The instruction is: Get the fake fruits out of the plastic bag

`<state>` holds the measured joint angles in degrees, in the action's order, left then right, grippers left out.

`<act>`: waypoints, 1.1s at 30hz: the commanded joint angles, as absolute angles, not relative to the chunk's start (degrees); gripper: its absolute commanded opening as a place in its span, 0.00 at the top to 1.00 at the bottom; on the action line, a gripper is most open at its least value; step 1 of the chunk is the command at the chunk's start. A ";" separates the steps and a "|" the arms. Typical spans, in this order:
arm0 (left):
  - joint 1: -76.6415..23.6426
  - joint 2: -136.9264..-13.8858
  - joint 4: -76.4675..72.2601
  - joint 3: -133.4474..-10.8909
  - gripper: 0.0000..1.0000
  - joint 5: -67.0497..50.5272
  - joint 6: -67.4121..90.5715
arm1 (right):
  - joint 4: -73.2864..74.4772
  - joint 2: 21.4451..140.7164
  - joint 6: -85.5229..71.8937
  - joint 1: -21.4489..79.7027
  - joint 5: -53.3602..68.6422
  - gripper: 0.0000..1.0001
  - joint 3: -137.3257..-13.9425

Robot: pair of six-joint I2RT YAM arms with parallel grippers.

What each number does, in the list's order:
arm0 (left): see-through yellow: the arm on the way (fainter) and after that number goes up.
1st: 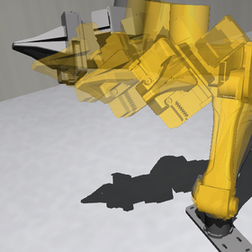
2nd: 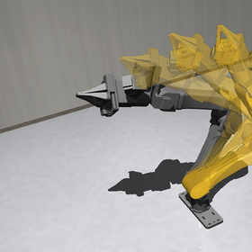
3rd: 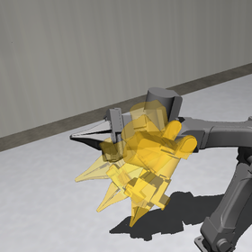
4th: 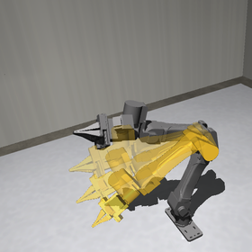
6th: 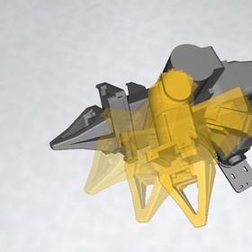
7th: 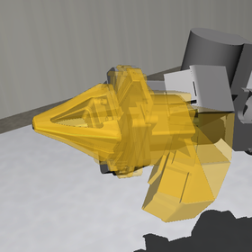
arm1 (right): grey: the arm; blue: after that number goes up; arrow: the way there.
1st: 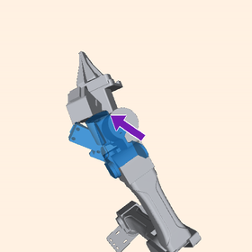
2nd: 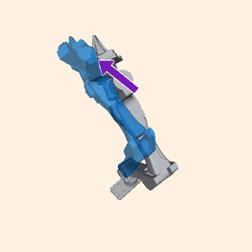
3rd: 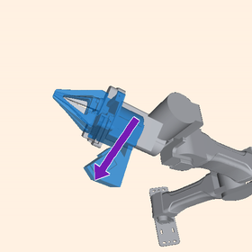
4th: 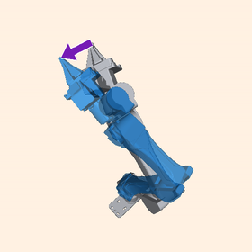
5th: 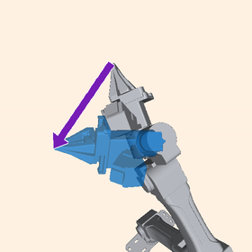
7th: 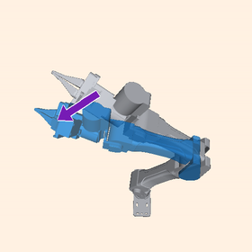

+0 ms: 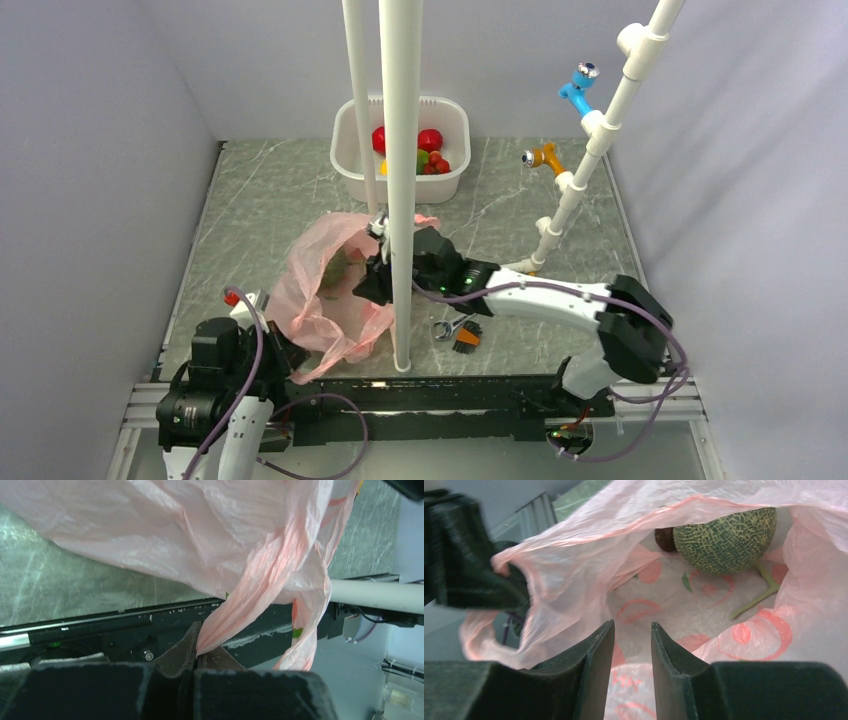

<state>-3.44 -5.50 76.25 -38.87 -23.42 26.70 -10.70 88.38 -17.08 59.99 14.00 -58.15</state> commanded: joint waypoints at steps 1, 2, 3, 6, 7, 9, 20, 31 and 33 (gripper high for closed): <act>-3.12 -2.98 80.94 -40.92 1.00 -25.78 26.49 | -12.44 94.97 -21.12 60.12 11.32 0.69 -64.43; -3.09 -2.44 81.40 -41.14 1.00 -25.90 26.58 | -14.14 96.28 -21.91 60.28 12.71 0.69 -64.04; -3.11 -2.04 81.92 -41.40 1.00 -26.03 26.70 | -15.79 97.57 -22.96 60.30 13.81 0.68 -63.39; -3.08 -1.69 82.88 -42.68 1.00 -26.76 26.74 | -18.02 101.32 -26.20 60.24 14.89 0.68 -61.93; -3.08 -1.85 83.12 -43.36 0.93 -26.84 26.61 | -18.20 102.63 -26.94 60.31 14.63 0.68 -61.50; -3.09 -2.96 83.67 -45.28 0.75 -26.33 26.30 | -18.09 104.12 -27.93 60.27 13.19 0.68 -60.62; -3.08 -21.42 79.29 -71.89 0.16 -19.94 20.09 | -20.83 109.70 -30.04 60.47 13.12 0.69 -57.06; -3.16 -38.10 56.69 -63.44 0.28 -21.52 13.81 | -21.46 110.22 -31.63 60.42 13.50 0.71 -54.92; -3.16 -44.05 54.36 -61.17 0.21 -20.35 10.88 | -20.89 109.43 -31.19 60.45 13.27 0.71 -54.94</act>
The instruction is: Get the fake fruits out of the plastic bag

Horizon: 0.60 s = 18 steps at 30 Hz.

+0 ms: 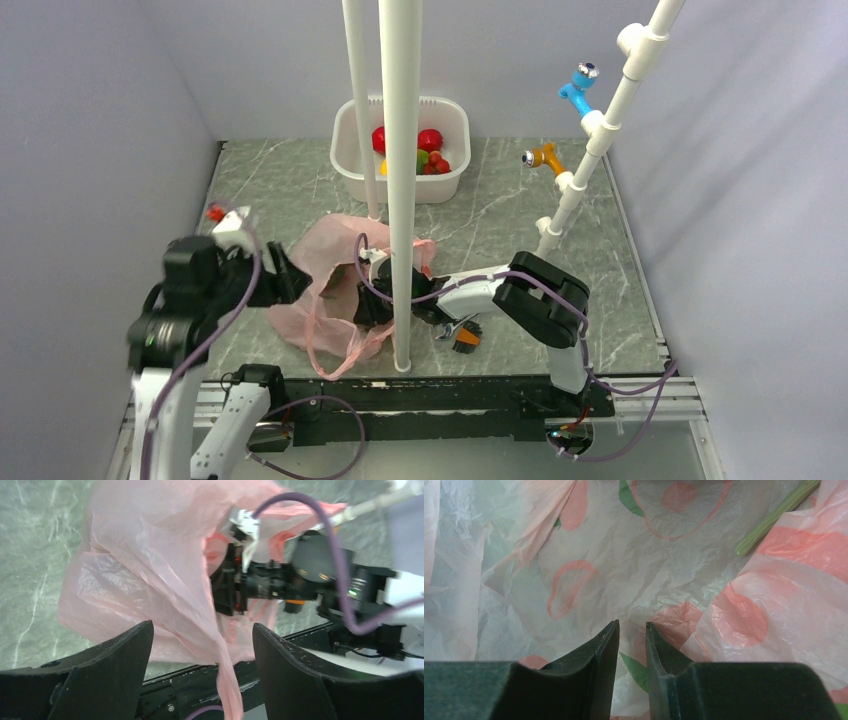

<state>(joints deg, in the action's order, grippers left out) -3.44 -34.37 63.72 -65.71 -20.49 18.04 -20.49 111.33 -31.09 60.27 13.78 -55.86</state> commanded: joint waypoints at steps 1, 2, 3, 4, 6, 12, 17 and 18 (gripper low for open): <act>-3.19 -46.56 53.44 -60.41 0.18 -20.05 9.79 | -20.65 109.11 -30.94 60.47 13.14 0.71 -55.01; -3.17 -49.12 52.63 -60.02 0.16 -19.55 8.98 | -20.43 108.81 -30.71 60.44 13.12 0.71 -55.08; -3.21 -51.43 52.06 -59.88 0.13 -18.30 8.40 | -20.30 108.62 -30.68 60.42 13.11 0.71 -55.14; -3.46 -53.49 51.20 -59.74 0.12 -16.57 7.89 | -20.23 108.43 -30.62 60.51 13.17 0.71 -55.19; -4.33 -57.01 49.44 -59.18 0.08 -14.45 6.81 | -20.30 108.22 -30.67 60.47 13.38 0.71 -55.40; -6.92 -67.95 48.07 -61.04 0.22 -11.37 5.51 | -20.21 109.07 -30.57 60.34 13.94 0.71 -56.62; -6.88 -71.36 46.71 -65.91 0.92 -6.96 5.38 | -19.09 109.49 -29.49 59.90 13.50 0.71 -58.98; -6.81 -71.26 47.01 -67.83 1.00 -4.86 5.44 | -18.44 109.70 -29.00 59.72 13.34 0.70 -59.84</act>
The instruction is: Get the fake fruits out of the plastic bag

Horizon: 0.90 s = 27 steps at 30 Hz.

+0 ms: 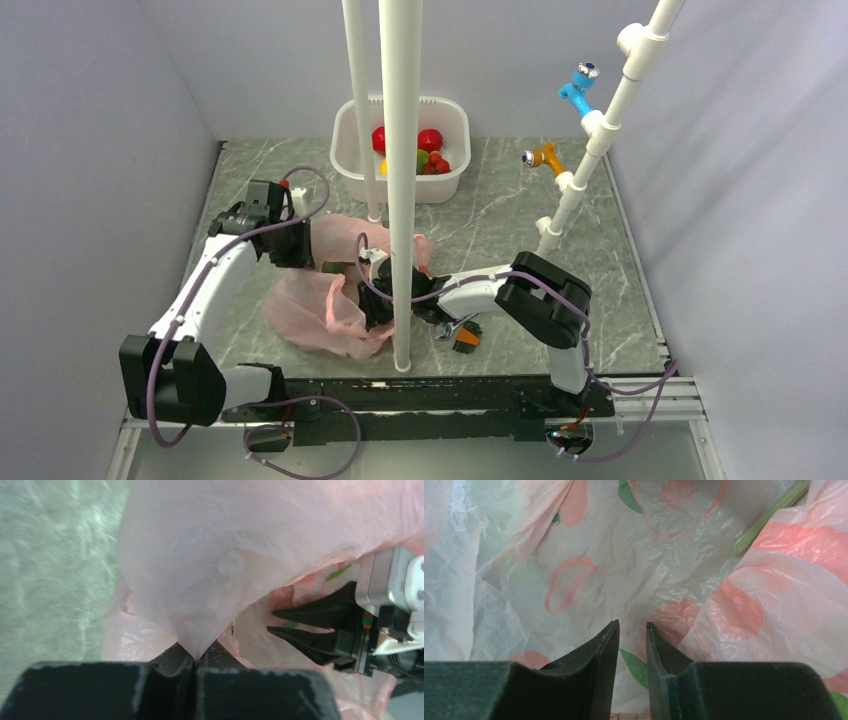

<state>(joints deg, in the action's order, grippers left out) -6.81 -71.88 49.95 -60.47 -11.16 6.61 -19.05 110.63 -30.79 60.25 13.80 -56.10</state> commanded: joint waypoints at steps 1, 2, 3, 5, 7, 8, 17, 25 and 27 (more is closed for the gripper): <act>-6.71 -70.90 47.25 -70.10 1.00 -3.35 5.34 | -17.60 110.03 -28.30 59.42 13.08 0.70 -61.01; -6.50 -70.22 47.29 -72.40 1.00 -3.73 5.11 | -16.53 110.42 -27.77 59.06 12.68 0.70 -62.40; -6.36 -69.39 47.06 -74.91 1.00 -5.42 4.79 | -15.43 110.81 -27.54 58.58 11.87 0.70 -63.68; -6.33 -67.08 45.33 -78.83 1.00 -9.98 4.97 | -14.31 111.40 -27.49 57.29 10.98 0.68 -65.87; -6.25 -64.83 45.12 -82.08 1.00 -16.12 6.43 | -13.51 111.53 -27.93 55.50 10.10 0.66 -67.61; -6.32 -63.80 45.26 -82.81 1.00 -19.91 7.55 | -13.15 111.53 -28.18 54.46 10.07 0.66 -68.50; -6.36 -42.70 44.42 -46.55 1.00 -32.37 19.93 | -12.91 108.87 -25.08 52.11 12.50 0.52 -67.63; -6.42 -29.44 54.75 -39.80 1.00 -28.25 23.00 | -14.51 100.94 -23.36 51.86 15.51 0.34 -59.97; -6.42 -27.48 57.03 -40.70 1.00 -24.16 22.83 | -15.92 99.12 -22.44 51.95 17.37 0.30 -58.78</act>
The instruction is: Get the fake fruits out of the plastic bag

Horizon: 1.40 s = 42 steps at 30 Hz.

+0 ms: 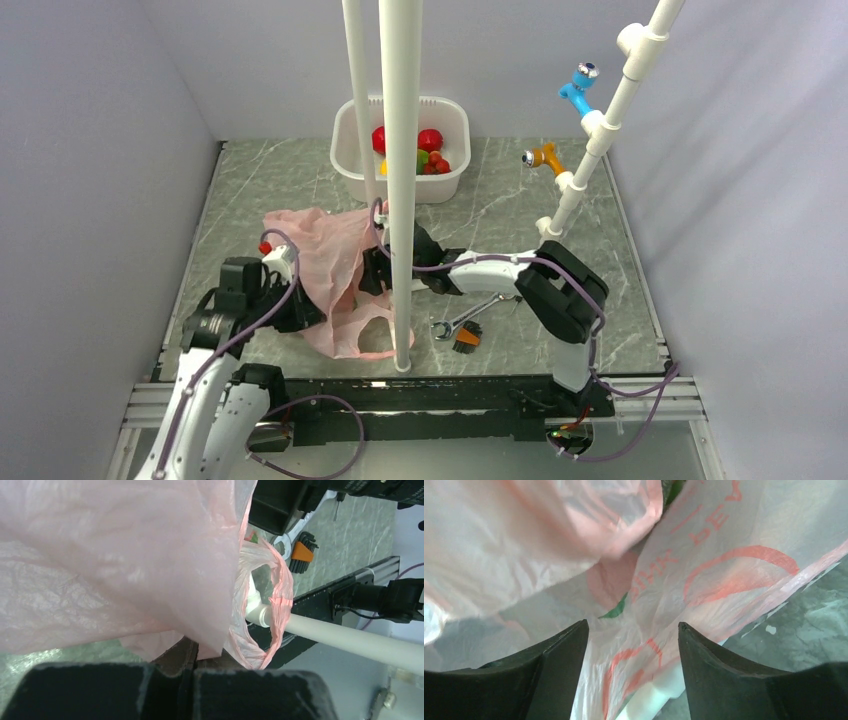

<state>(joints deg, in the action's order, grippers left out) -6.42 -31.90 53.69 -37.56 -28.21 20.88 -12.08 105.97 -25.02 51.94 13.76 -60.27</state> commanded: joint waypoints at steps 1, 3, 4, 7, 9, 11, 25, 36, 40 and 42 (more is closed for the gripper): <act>-6.42 -26.30 57.69 -40.99 1.00 -21.58 22.84 | -16.62 98.49 -22.01 51.93 18.67 0.28 -58.56; -6.42 -23.88 57.11 -40.93 1.00 -19.15 23.28 | -18.23 98.14 -21.48 52.08 21.74 0.26 -58.66; -6.42 -22.91 56.44 -40.69 1.00 -18.93 23.67 | -18.68 98.26 -21.49 52.40 22.73 0.26 -59.07; -6.42 -21.56 56.89 -40.15 0.99 -17.65 24.50 | -20.29 99.57 -21.50 54.12 23.36 0.24 -60.94; -6.42 -21.11 57.69 -40.52 0.99 -16.75 24.79 | -21.52 100.85 -21.45 55.20 21.73 0.22 -62.43; -6.30 -19.68 57.47 -40.24 1.00 -15.69 25.47 | -22.84 102.39 -21.46 55.80 17.90 0.18 -63.97; -4.79 -17.25 57.60 -39.72 0.89 -12.67 27.63 | -21.77 115.60 -12.03 56.32 6.40 0.08 -81.67; -1.29 -21.54 58.55 -39.86 0.88 -12.19 27.89 | -18.69 124.99 -3.20 57.79 9.40 0.01 -92.88; -0.21 -21.61 58.36 -39.72 0.88 -12.78 27.60 | -17.57 127.68 -0.55 58.91 10.01 0.01 -94.97; -0.18 -21.62 58.34 -39.72 0.88 -12.74 27.51 | -16.09 128.83 1.36 59.37 8.53 0.01 -95.24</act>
